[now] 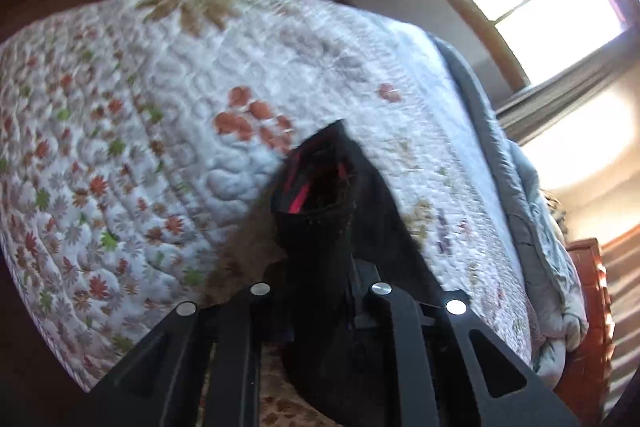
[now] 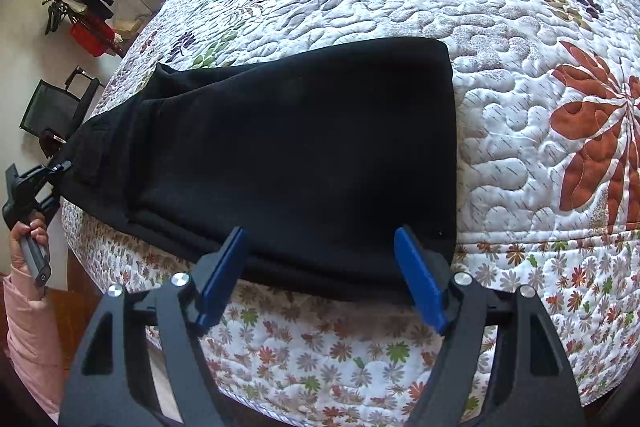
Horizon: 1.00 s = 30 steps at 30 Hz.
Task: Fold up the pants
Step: 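Fold the held edge over the pants and open the left gripper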
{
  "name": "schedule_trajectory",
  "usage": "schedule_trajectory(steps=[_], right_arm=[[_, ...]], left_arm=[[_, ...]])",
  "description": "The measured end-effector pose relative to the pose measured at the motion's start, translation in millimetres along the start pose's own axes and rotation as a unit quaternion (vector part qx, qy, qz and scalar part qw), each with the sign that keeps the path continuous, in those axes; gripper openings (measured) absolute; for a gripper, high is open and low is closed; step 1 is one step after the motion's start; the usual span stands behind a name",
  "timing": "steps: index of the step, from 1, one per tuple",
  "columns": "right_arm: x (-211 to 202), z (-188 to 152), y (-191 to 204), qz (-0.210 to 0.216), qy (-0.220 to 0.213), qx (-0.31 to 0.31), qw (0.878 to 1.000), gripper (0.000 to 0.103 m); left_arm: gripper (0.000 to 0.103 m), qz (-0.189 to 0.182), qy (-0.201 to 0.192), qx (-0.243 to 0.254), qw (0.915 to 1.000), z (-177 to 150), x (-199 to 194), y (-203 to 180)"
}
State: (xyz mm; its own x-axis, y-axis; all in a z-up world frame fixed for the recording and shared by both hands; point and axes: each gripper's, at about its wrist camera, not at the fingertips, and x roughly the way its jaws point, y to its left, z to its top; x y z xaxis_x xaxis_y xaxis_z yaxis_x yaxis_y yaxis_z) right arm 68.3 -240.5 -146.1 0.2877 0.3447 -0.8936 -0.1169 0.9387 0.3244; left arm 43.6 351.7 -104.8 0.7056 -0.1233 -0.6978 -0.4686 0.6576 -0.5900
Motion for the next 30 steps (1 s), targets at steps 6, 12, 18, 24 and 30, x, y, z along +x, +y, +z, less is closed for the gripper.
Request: schedule_trajectory(steps=[6, 12, 18, 24, 30], right_arm=[[-0.5, -1.4, -0.6, 0.006, -0.004, 0.003, 1.000, 0.078], [-1.6, -3.5, -1.8, 0.011, -0.009, 0.005, 1.000, 0.078], [-3.8, -4.4, -6.2, 0.024, -0.013, 0.016, 0.999, 0.078], [-5.3, -5.6, -8.1, 0.026, -0.014, 0.013, 0.999, 0.078], [-5.3, -5.5, -7.1, 0.025, -0.013, 0.014, 1.000, 0.080]], left_arm=[[0.015, -0.058, -0.034, 0.094, 0.9932, -25.9, -31.0, -60.9], [0.015, -0.086, -0.040, 0.199, 0.9754, -68.3, -44.7, -118.9], [0.015, -0.084, -0.020, 0.297, 0.9511, -122.1, -37.3, -162.8], [0.016, -0.064, 0.011, 0.359, 0.9310, -171.5, -12.1, -189.3], [0.023, -0.043, 0.075, 0.409, 0.9085, -214.9, 26.7, -201.5]])
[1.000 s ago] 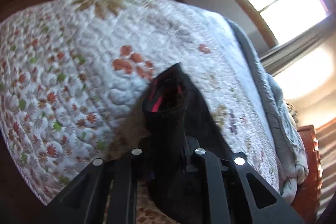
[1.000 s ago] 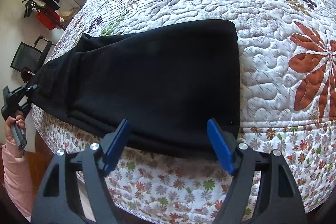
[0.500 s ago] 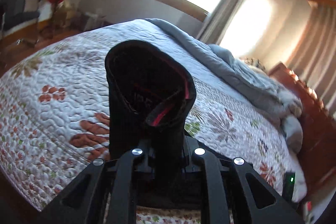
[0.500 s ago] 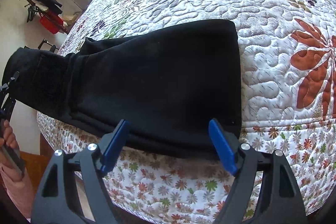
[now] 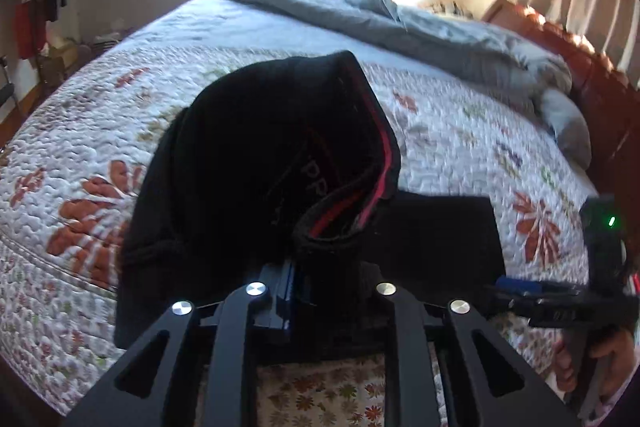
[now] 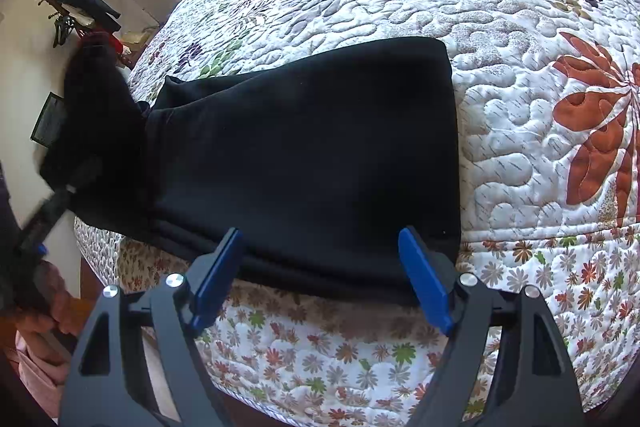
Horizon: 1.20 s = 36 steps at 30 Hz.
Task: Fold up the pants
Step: 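Fold the held edge over the pants and open the left gripper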
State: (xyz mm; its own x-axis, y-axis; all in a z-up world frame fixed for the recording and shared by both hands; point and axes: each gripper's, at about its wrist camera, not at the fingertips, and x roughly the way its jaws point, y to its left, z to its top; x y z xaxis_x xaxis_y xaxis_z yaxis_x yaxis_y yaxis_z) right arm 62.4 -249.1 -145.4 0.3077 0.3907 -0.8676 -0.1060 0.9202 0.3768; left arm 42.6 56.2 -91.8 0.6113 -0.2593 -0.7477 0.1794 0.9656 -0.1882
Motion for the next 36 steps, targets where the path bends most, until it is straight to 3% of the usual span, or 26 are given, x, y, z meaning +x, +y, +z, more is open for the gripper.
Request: schedule_trajectory(steps=[1, 2, 5, 7, 8, 10, 11, 13, 15, 18, 20, 22, 25, 29, 33, 36], right_arm=[[0.0, -0.2, 0.1, 0.000, 0.000, 0.000, 1.000, 0.080], [0.0, -0.1, 0.5, -0.001, 0.000, -0.001, 1.000, 0.081], [0.9, -0.2, 2.9, -0.004, 0.001, -0.006, 1.000, 0.081], [1.4, -0.4, 3.7, -0.004, 0.001, -0.008, 1.000, 0.081], [1.7, -0.3, 3.6, -0.003, 0.001, -0.007, 1.000, 0.082], [2.3, 0.3, 2.7, 0.000, 0.002, -0.005, 1.000, 0.082], [2.7, 0.3, 2.9, 0.000, 0.001, -0.003, 1.000, 0.083], [3.6, 0.9, 3.2, -0.001, 0.000, -0.002, 1.000, 0.084], [5.3, 1.0, 5.8, -0.009, 0.001, -0.009, 1.000, 0.085], [6.3, -0.3, 9.2, -0.017, 0.001, -0.019, 1.000, 0.085], [6.9, -0.1, 9.2, -0.018, 0.002, -0.018, 1.000, 0.085], [7.4, 0.5, 8.7, -0.020, 0.003, -0.018, 1.000, 0.085], [8.4, 0.8, 10.9, -0.026, 0.007, -0.020, 0.999, 0.085], [9.8, 6.5, 14.1, -0.037, 0.019, -0.012, 0.999, 0.085], [4.0, 13.0, 21.6, -0.034, 0.032, -0.004, 0.999, 0.085], [-0.8, 17.1, 35.3, 0.004, 0.034, -0.004, 0.999, 0.085]], left_arm=[[0.029, -0.003, 0.020, 0.011, 0.9997, -3.8, 9.3, -5.9], [0.042, -0.006, 0.029, 0.017, 0.9994, -6.3, 12.9, -9.6], [0.055, -0.032, 0.046, 0.018, 0.9983, -11.4, 10.5, -16.1], [0.059, -0.096, 0.042, -0.006, 0.9945, -7.6, -9.6, -9.9], [0.064, -0.155, 0.031, -0.032, 0.9870, -4.2, -26.2, -1.6], [0.074, -0.208, 0.007, -0.069, 0.9756, 4.0, -53.1, 16.0], [0.077, -0.212, -0.004, -0.076, 0.9744, 7.3, -61.2, 22.4], [0.081, -0.172, -0.034, -0.085, 0.9809, 15.9, -75.0, 45.6], [0.081, -0.101, -0.034, -0.101, 0.9892, 19.6, -66.4, 74.6], [0.075, -0.055, 0.001, -0.154, 0.9866, 14.3, -36.7, 111.4], [0.068, -0.036, 0.024, -0.160, 0.9862, 9.8, -18.4, 117.3], [0.067, -0.010, 0.040, -0.138, 0.9896, 4.3, -0.8, 109.4], [0.072, 0.044, 0.054, -0.058, 0.9959, -4.4, 17.0, 78.9], [0.080, 0.076, 0.057, 0.004, 0.9955, -13.3, 25.4, 56.8], [0.079, 0.046, 0.059, -0.042, 0.9963, -3.2, 2.8, 72.6], [0.081, 0.066, 0.051, -0.064, 0.9944, 1.0, -13.8, 88.9]])
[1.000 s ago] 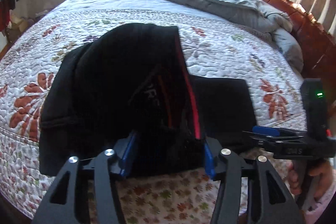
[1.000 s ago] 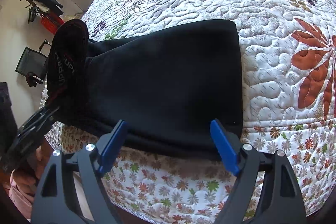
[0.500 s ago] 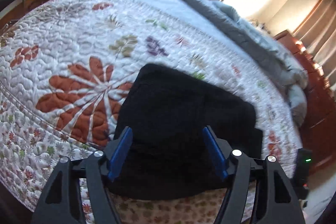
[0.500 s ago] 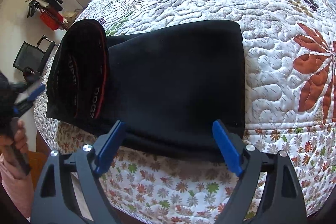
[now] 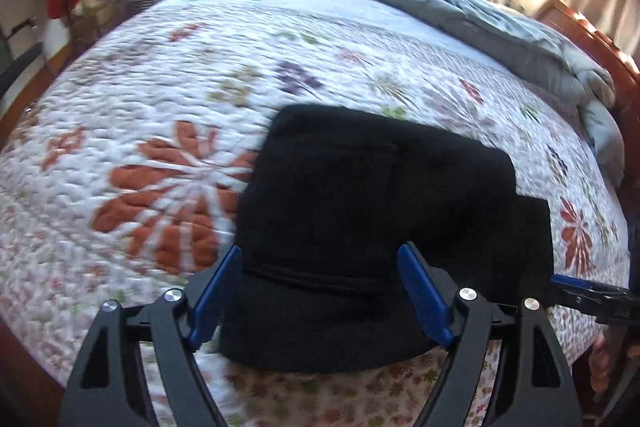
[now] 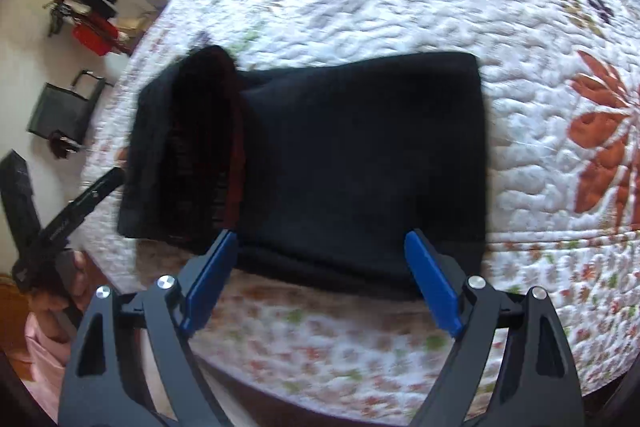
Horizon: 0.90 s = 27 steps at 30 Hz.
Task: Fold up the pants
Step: 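Fold the held edge over the pants and open the left gripper, then grasp the red-striped folded edge with the right gripper and lift it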
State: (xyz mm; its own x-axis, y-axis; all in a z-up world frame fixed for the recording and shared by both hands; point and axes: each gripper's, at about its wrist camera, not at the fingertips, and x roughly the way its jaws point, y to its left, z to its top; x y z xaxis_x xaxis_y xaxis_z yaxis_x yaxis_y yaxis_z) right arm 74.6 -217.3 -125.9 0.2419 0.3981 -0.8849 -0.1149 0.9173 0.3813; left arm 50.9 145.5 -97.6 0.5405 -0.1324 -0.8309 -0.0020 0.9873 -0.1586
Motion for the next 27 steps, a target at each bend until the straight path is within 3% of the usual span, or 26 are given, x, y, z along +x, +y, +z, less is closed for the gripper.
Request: schedule_trajectory(steps=[4, 6, 12, 13, 14, 15, 23, 27], right_arm=[[-1.5, 8.7, 34.2, 0.029, 0.005, -0.035, 0.999, 0.085], [0.1, 15.2, 56.8, 0.047, 0.010, -0.064, 0.997, 0.085], [25.1, 31.3, 92.6, 0.041, 0.051, -0.102, 0.993, 0.061], [30.4, 33.5, 94.3, 0.042, 0.060, -0.099, 0.992, 0.044], [37.2, 33.7, 95.1, 0.050, 0.072, -0.096, 0.992, 0.019], [40.5, 32.1, 96.1, 0.060, 0.081, -0.094, 0.990, 0.005], [17.1, 25.3, 87.3, 0.049, 0.051, -0.102, 0.992, 0.002], [38.6, 23.5, 75.4, 0.008, 0.078, -0.094, 0.993, 0.002]], left_arm=[[0.082, 0.054, 0.023, 0.000, 0.9983, -1.5, 2.9, 16.0], [0.082, 0.064, 0.035, 0.001, 0.9973, -5.5, 10.7, 23.2], [0.082, 0.033, 0.047, -0.035, 0.9978, -12.8, 17.9, 34.8], [0.082, 0.026, 0.049, -0.041, 0.9977, -13.1, 17.9, 36.2], [0.082, 0.022, 0.051, -0.046, 0.9974, -13.4, 18.3, 37.6], [0.082, 0.018, 0.053, -0.049, 0.9973, -13.3, 19.0, 39.1], [0.083, -0.001, 0.062, -0.041, 0.9973, -14.9, 19.9, 37.7], [0.085, -0.002, 0.075, -0.040, 0.9964, -20.5, 34.2, 30.8]])
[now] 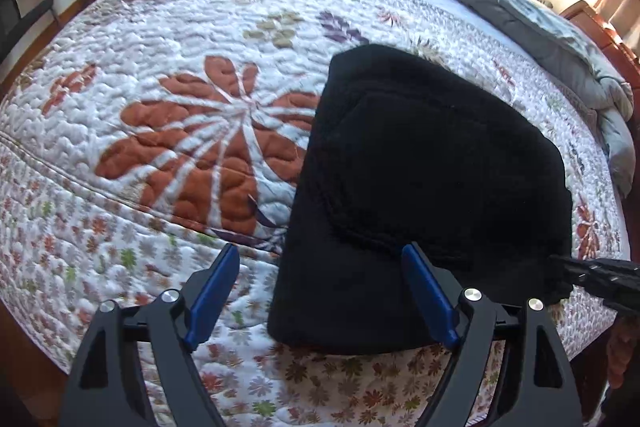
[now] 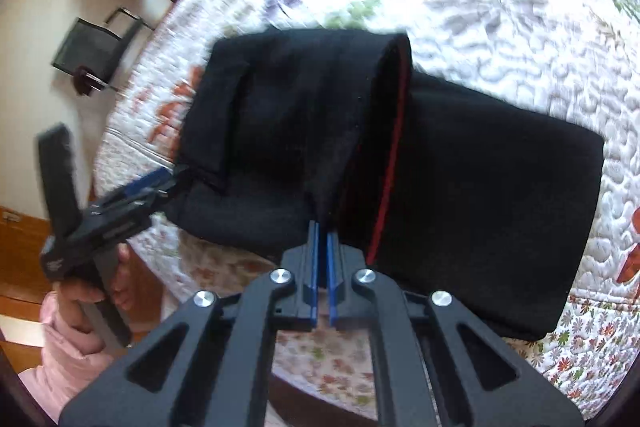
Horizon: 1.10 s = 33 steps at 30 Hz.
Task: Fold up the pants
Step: 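Grasp the red-striped folded edge with the right gripper and lift it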
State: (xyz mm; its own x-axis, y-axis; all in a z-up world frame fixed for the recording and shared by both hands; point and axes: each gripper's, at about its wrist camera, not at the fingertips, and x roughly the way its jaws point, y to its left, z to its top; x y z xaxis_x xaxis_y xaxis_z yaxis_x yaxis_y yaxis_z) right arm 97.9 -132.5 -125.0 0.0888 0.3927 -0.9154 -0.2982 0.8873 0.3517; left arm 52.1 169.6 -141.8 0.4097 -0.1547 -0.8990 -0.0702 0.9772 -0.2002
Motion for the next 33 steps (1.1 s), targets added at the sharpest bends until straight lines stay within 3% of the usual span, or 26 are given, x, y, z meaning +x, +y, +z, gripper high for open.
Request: schedule_trajectory(steps=[3, 6, 10, 13, 14, 16, 21, 23, 24, 26, 28, 33], right_arm=[[22.8, -0.8, -10.4, -0.008, 0.013, 0.013, 1.000, 0.003], [11.9, -1.3, -11.5, 0.012, 0.004, 0.010, 1.000, 0.009], [-11.3, -3.2, -13.3, 0.013, -0.015, 0.011, 1.000, 0.049], [-18.3, -0.4, -15.0, -0.003, -0.021, 0.007, 1.000, 0.062], [-18.2, 1.1, -17.6, -0.003, -0.021, 0.012, 1.000, 0.070], [-12.6, 4.5, -19.5, 0.003, -0.011, 0.016, 1.000, 0.075], [14.9, 13.8, -29.3, 0.039, 0.016, 0.044, 0.998, 0.076], [26.1, 16.4, -35.7, 0.072, 0.021, 0.062, 0.995, 0.073], [29.1, 17.3, -36.5, 0.084, 0.019, 0.066, 0.994, 0.067], [32.9, 17.9, -35.2, 0.110, 0.023, 0.069, 0.991, 0.029], [37.6, 17.7, -35.8, 0.135, 0.031, 0.080, 0.987, 0.023], [13.2, 12.4, -33.5, 0.146, -0.003, 0.064, 0.987, 0.018]], left_arm=[[0.090, -0.001, 0.004, -0.007, 1.0000, -2.4, 8.4, 1.5], [0.089, -0.019, 0.007, -0.018, 0.9996, -1.7, 3.3, 6.7], [0.088, -0.035, -0.001, -0.012, 0.9993, 0.8, -9.6, 5.4], [0.088, -0.065, 0.004, -0.012, 0.9978, 3.9, -12.8, 4.5], [0.088, -0.066, 0.005, -0.011, 0.9978, 4.6, -12.9, 4.0], [0.088, -0.064, 0.009, -0.004, 0.9979, 5.6, -11.3, 3.2], [0.088, -0.081, 0.022, -0.015, 0.9963, 4.5, -5.8, 8.5], [0.088, -0.084, 0.025, -0.023, 0.9959, 1.3, -5.6, 11.4], [0.088, -0.085, 0.026, -0.029, 0.9956, 0.5, -5.1, 14.2], [0.088, -0.085, 0.028, -0.038, 0.9952, 0.5, -3.7, 18.2], [0.088, -0.085, 0.030, -0.048, 0.9948, 1.2, -2.1, 21.9], [0.088, -0.094, 0.031, -0.060, 0.9933, 2.1, -4.3, 23.7]])
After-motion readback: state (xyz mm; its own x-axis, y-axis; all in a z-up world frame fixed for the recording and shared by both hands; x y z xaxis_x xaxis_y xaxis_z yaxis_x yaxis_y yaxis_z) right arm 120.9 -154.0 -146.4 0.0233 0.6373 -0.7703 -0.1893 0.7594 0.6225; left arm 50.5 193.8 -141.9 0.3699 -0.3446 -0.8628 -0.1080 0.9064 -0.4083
